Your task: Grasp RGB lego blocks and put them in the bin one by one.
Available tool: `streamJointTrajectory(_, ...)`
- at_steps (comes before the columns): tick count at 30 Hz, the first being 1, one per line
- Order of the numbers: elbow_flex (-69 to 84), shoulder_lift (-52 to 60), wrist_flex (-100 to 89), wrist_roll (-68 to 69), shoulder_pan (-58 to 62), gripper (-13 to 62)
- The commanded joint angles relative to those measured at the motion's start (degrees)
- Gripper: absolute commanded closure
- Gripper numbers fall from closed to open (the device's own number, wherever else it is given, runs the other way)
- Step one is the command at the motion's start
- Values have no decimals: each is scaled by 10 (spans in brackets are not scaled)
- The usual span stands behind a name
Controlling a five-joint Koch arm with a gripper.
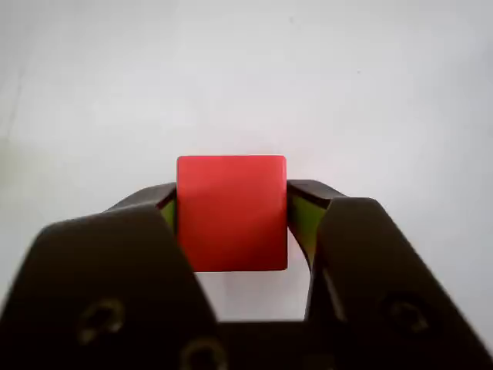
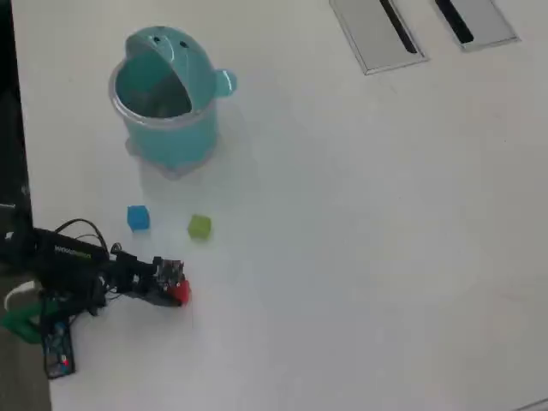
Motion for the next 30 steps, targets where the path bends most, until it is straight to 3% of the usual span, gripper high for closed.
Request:
streamJointTrajectory(1, -18, 15, -47, -1, -8, 379)
streamJointTrajectory(18, -43, 166, -54, 73, -139, 379)
streamJointTrajectory(30, -225, 185, -52, 124, -322, 386)
